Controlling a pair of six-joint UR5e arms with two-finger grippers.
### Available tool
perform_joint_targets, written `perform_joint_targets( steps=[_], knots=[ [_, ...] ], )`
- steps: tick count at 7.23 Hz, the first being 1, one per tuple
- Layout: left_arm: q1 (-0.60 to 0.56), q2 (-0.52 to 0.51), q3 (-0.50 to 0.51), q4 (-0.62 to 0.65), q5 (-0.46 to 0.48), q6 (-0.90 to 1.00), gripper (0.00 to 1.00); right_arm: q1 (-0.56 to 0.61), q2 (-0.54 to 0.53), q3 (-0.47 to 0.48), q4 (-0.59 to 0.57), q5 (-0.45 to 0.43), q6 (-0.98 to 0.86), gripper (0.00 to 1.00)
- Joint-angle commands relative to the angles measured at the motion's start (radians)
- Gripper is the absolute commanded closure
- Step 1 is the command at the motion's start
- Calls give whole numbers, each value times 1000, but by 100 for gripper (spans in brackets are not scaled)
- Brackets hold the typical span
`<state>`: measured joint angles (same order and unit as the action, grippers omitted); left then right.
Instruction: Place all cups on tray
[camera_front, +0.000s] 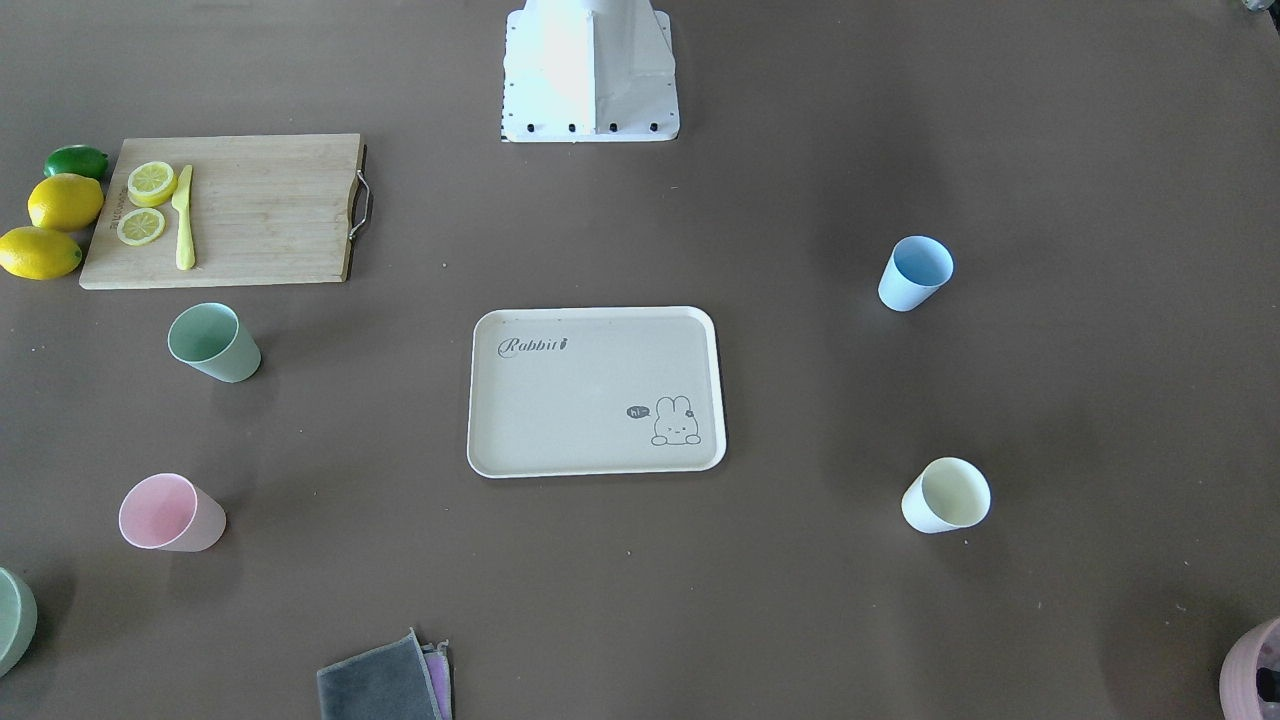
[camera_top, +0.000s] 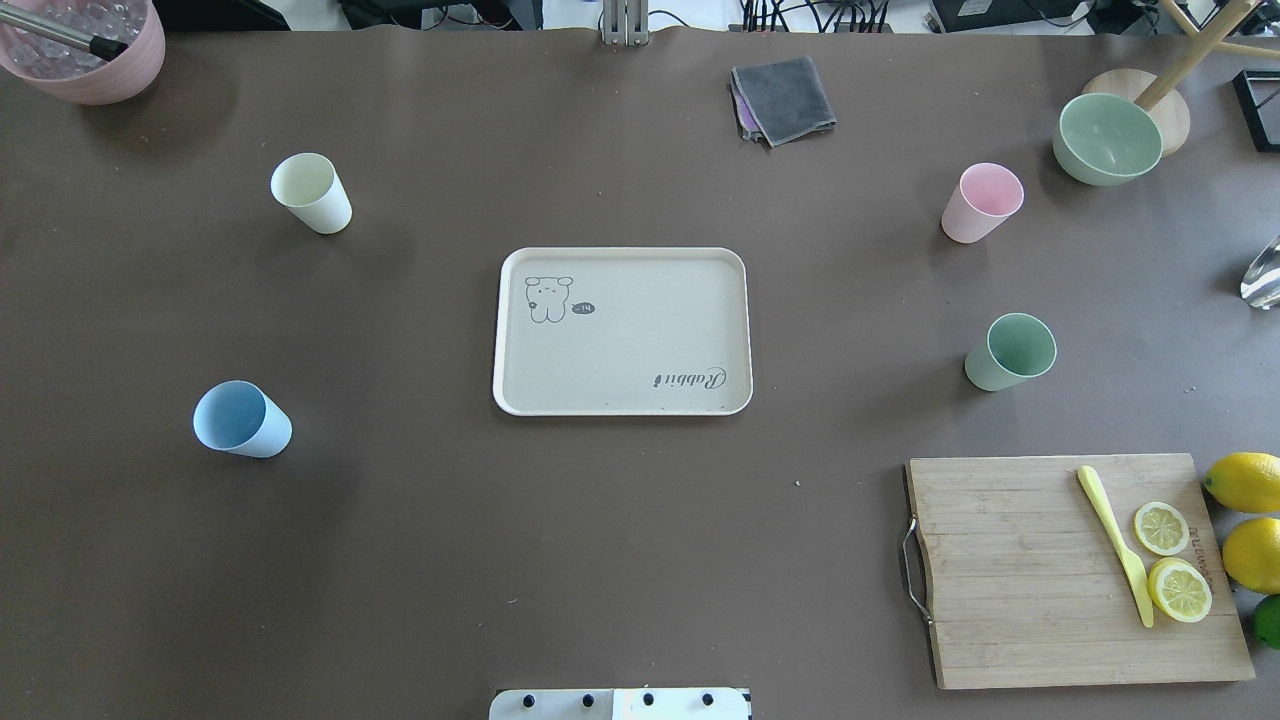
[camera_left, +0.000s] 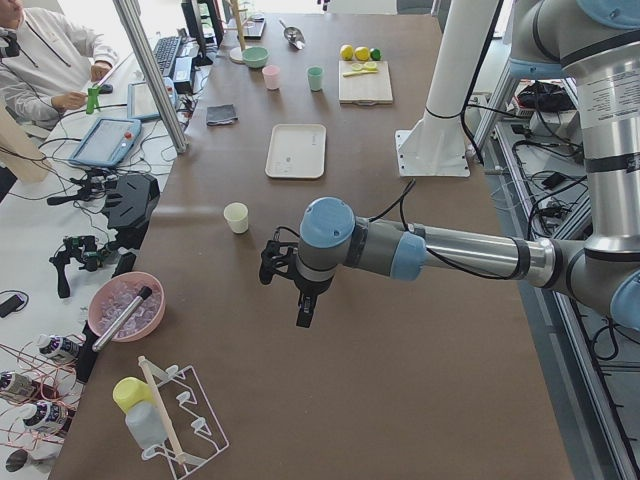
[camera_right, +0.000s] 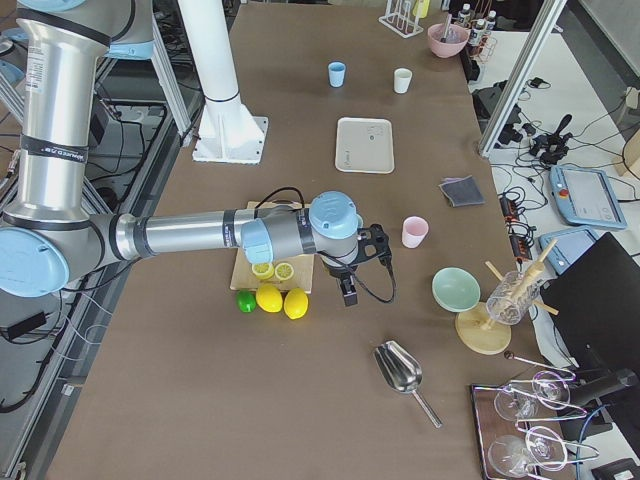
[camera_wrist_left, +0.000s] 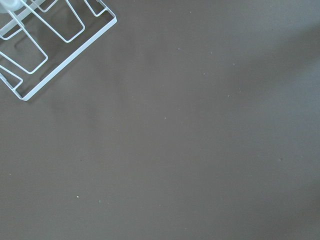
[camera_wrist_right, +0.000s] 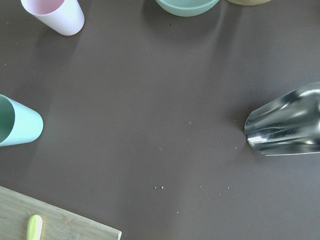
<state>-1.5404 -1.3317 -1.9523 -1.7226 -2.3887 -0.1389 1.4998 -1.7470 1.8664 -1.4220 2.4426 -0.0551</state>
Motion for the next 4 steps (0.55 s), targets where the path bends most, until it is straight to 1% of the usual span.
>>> perform_joint_targets(
  steps=[1, 2, 3, 4],
  knots=[
    [197, 2, -31, -185, 16, -315, 2, -58, 27, 10, 24, -8, 97, 0],
    [312, 0, -33, -271, 96, -462, 2, -88, 33, 8, 53, -13, 141, 0],
    [404, -7, -34, -314, 149, -576, 2, -120, 53, 8, 60, -37, 185, 1],
    [466, -27, -39, -316, 173, -637, 3, -153, 76, 4, 60, -56, 230, 1]
  ],
)
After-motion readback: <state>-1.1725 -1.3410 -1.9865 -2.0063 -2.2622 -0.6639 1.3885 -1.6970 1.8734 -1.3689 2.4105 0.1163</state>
